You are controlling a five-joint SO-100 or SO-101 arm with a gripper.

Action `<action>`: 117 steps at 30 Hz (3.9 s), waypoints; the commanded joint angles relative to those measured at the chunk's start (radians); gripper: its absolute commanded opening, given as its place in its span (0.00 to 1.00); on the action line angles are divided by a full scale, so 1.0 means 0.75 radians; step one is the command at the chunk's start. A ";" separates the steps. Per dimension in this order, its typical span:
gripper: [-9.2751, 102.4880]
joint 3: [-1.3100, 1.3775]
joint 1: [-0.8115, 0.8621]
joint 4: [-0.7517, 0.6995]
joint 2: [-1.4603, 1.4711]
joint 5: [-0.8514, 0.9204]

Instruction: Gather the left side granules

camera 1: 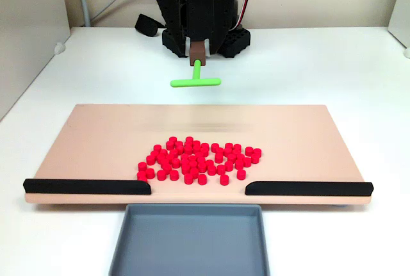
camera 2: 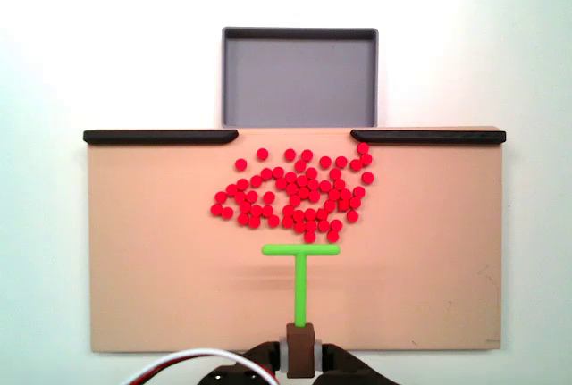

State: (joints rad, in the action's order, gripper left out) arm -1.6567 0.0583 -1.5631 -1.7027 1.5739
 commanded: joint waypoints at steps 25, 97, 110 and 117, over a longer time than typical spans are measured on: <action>0.08 0.037 -0.002 0.004 0.010 0.006; 0.08 0.149 -0.266 0.002 0.106 -0.949; 0.08 0.151 -0.321 0.002 0.137 -1.260; 0.08 0.209 -0.360 0.002 0.192 -1.432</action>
State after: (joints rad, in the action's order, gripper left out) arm -1.5555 -0.2010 -1.5585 -1.5647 0.5384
